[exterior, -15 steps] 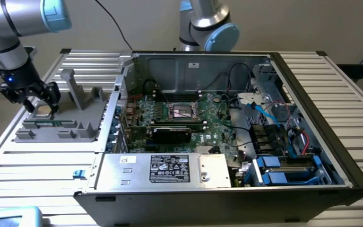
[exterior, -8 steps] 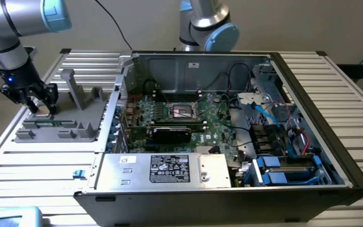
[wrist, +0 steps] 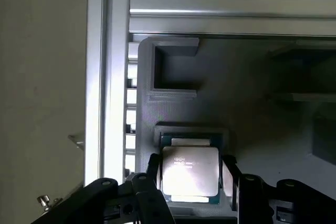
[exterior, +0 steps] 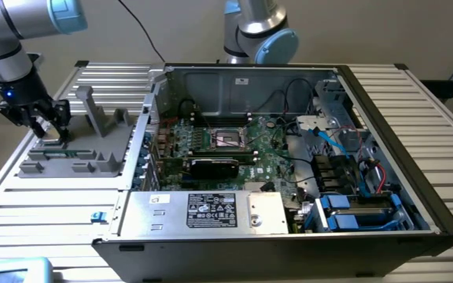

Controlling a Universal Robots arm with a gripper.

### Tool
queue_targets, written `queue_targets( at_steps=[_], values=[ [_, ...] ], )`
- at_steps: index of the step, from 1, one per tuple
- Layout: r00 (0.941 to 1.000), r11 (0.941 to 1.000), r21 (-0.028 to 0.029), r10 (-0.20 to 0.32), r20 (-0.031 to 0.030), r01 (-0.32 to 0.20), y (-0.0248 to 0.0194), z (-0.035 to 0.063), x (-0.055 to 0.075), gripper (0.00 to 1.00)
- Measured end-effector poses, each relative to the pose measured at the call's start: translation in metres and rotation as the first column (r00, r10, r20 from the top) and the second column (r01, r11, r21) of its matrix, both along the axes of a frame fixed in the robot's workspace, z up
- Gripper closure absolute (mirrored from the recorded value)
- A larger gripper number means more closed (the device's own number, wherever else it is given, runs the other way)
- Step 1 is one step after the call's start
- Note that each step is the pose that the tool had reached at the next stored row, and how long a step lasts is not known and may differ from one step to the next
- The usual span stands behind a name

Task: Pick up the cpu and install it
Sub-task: 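Pick up the cpu and move it towards the insertion slot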

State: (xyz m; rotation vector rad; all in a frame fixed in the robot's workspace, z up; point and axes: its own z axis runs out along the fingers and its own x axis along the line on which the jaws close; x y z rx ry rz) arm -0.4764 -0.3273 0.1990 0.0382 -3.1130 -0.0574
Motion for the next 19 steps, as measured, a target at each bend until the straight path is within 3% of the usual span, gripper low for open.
queue_targets(
  at_steps=[19],
  values=[
    [1.0000,1.0000,0.0000,0.000,-0.0001,0.000,-0.0002,0.0866,0.002,0.45]
  ],
)
